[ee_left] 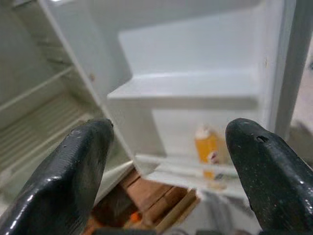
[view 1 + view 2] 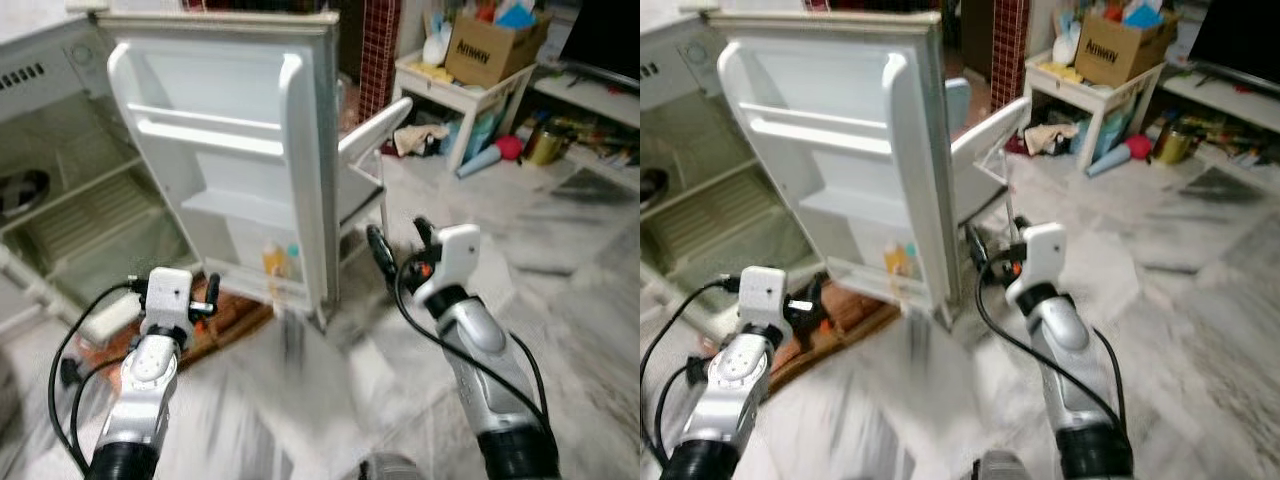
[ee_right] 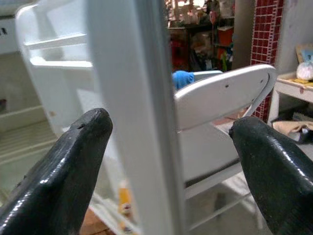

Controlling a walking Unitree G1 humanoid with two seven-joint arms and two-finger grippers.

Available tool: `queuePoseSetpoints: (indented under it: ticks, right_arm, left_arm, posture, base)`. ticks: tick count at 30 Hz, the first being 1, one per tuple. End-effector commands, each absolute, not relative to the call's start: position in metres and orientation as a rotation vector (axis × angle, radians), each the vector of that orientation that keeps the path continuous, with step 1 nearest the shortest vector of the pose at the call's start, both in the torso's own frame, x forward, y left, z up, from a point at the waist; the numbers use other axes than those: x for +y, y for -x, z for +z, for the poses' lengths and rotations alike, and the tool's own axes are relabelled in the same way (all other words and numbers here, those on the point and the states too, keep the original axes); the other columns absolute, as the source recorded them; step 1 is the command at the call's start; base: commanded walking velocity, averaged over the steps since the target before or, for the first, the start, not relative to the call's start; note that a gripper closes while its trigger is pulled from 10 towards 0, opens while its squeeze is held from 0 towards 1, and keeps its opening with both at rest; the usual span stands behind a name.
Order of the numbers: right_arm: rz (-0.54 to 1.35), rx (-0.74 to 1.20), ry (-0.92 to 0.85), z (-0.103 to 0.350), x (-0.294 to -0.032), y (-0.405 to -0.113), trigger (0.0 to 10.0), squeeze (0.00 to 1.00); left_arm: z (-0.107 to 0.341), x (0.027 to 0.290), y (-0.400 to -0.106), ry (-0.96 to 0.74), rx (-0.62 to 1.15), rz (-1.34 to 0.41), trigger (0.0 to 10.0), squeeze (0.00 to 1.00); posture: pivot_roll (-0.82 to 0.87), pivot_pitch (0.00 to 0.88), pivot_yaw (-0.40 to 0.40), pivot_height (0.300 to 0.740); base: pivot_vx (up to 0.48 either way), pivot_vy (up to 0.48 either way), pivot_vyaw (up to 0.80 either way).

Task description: Restocking fridge

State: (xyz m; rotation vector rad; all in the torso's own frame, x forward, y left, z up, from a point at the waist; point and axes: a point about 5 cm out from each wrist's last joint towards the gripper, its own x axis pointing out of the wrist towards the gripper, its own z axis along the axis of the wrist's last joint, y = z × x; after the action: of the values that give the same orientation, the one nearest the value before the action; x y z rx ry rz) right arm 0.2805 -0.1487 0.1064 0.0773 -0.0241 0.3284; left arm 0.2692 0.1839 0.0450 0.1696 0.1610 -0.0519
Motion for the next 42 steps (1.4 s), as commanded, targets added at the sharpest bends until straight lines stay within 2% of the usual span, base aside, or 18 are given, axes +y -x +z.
queuePoseSetpoints:
  ticks: [1, 7, 10, 15, 19, 25, 42]
  right_arm:
    - [0.345, -0.051, -0.085, 0.112, -0.141, -0.284, 10.0, 0.00]
    - [0.338, -0.056, -0.077, 0.111, -0.140, -0.285, 10.0, 0.00]
    - [0.332, -0.054, -0.071, 0.110, -0.141, -0.287, 10.0, 0.00]
    - [0.322, -0.068, -0.072, 0.114, -0.142, -0.295, 10.0, 0.00]
    - [0.329, -0.073, -0.098, 0.116, -0.138, -0.301, 10.0, 0.00]
    - [0.357, -0.073, -0.096, 0.116, -0.130, -0.302, 10.0, 0.00]
    - [0.357, -0.073, -0.096, 0.116, -0.130, -0.302, 10.0, 0.00]
  left_arm:
    - [0.045, 0.193, -0.267, -0.206, 0.168, -0.038, 10.0, 0.00]
    - [0.041, 0.197, -0.262, -0.136, 0.206, 0.011, 10.0, 0.00]
    - [0.042, 0.200, -0.251, -0.036, 0.201, 0.027, 10.0, 0.00]
    - [0.044, 0.191, -0.233, -0.004, 0.186, -0.026, 10.0, 0.00]
    - [0.045, 0.199, -0.221, -0.044, 0.200, -0.017, 10.0, 0.00]
    - [0.066, 0.198, -0.227, -0.180, 0.120, -0.096, 10.0, 0.00]
    - [0.066, 0.198, -0.227, -0.180, 0.120, -0.096, 10.0, 0.00]
  posture:
    - [-0.01, 0.000, 0.065, 0.740]
    - [0.00, 0.000, 0.056, 0.740]
    - [0.02, 0.000, 0.045, 0.740]
    - [0.07, 0.000, 0.020, 0.740]
    - [0.10, 0.000, -0.001, 0.740]
    - [0.12, 0.000, -0.001, 0.740]
    - [0.12, 0.000, -0.001, 0.740]
  base:
    - [0.435, 0.000, 0.47]
    - [0.216, 0.000, 0.21]
    - [0.000, 0.000, 0.00]
    - [0.000, 0.000, 0.00]
    - [0.000, 0.000, 0.00]
    - [0.000, 0.000, 0.00]
    - [0.000, 0.000, 0.00]
